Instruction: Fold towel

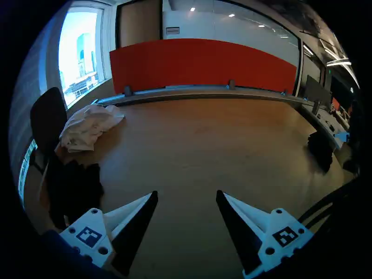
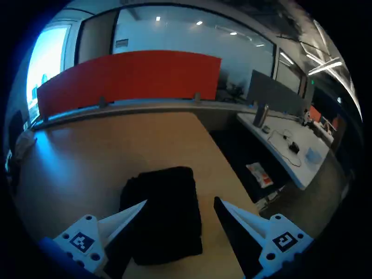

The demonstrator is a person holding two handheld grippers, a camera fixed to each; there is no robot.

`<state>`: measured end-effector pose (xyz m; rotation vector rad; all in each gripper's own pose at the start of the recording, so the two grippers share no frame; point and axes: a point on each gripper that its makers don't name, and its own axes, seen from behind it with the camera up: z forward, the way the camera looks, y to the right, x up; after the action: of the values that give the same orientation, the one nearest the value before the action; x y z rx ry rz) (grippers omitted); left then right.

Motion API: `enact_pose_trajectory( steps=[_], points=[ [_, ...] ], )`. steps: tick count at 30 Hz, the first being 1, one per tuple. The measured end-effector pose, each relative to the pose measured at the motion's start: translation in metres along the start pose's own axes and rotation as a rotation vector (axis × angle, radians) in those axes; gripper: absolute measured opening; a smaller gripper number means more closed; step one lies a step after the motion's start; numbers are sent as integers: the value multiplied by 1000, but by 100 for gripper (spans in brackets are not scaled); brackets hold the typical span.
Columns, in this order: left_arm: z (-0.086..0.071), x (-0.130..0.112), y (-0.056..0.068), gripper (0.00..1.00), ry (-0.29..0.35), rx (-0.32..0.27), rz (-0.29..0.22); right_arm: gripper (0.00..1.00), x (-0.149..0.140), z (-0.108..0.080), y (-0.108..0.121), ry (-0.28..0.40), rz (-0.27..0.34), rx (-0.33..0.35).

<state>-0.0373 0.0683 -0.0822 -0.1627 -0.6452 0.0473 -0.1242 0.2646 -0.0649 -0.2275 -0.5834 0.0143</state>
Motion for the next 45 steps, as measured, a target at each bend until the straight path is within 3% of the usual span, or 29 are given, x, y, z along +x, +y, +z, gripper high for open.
enact_pose_trajectory(
  steps=[9,14,20,30,39,45],
  points=[
    [2,2,1,93,2,-2,-7,100,47,-11,-13,193,73,-9],
    [3,4,1,93,5,-2,-4,100,60,-15,-20,247,93,0],
    [5,9,1,93,23,-1,-13,100,69,-14,-24,264,103,1],
    [1,49,-12,93,152,28,-46,100,99,-25,-43,327,114,36],
    [-11,97,-27,93,279,58,-61,100,120,-39,-64,367,74,77],
    [-16,113,-37,93,323,76,-59,100,130,-45,-79,383,66,99]
  ],
)
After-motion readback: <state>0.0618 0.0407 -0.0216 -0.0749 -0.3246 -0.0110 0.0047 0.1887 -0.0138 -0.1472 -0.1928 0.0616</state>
